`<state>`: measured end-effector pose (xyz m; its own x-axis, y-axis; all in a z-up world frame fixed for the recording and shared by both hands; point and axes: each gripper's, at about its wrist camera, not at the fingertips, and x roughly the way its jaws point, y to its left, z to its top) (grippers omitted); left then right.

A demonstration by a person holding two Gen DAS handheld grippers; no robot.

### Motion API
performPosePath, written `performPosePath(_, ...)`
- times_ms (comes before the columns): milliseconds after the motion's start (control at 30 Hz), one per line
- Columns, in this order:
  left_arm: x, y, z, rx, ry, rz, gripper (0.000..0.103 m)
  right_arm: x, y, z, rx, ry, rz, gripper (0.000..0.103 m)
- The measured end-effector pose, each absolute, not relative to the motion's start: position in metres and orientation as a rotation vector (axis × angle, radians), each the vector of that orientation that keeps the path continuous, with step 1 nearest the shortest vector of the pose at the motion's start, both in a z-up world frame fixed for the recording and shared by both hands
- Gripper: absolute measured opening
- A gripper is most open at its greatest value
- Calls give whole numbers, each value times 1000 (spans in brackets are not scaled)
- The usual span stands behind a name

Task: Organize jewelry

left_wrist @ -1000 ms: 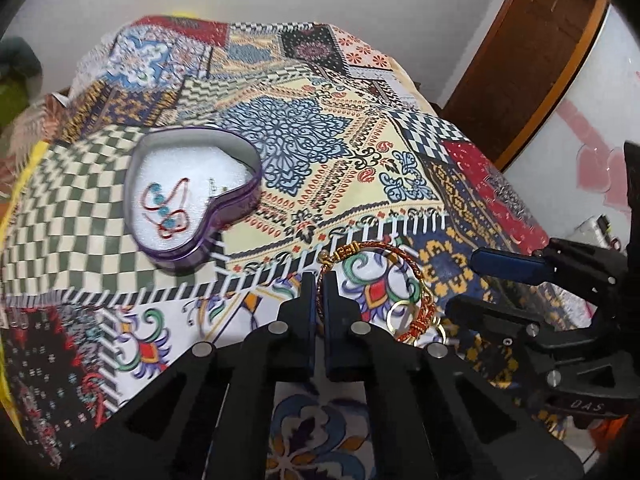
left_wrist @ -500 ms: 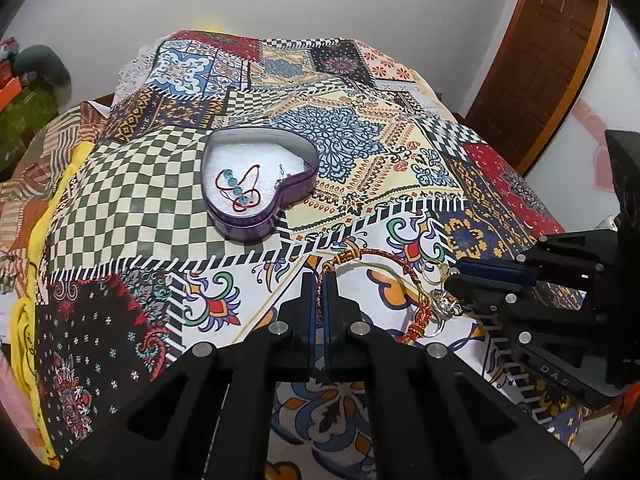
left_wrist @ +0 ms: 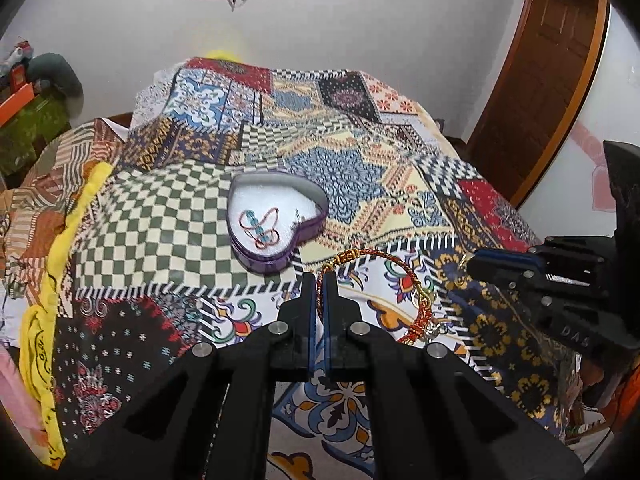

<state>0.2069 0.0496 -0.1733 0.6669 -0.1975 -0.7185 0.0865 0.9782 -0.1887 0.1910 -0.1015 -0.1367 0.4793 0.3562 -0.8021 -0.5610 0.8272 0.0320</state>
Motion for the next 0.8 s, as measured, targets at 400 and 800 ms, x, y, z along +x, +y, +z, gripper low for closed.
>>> performPosePath(400, 211, 72, -151, -159, 766, -120, 1, 205, -93, -107, -210, 837, 567, 7)
performPosePath(800, 234, 95, -155, -179, 755, -68, 1, 228, -63, -102, -215, 816, 602, 7)
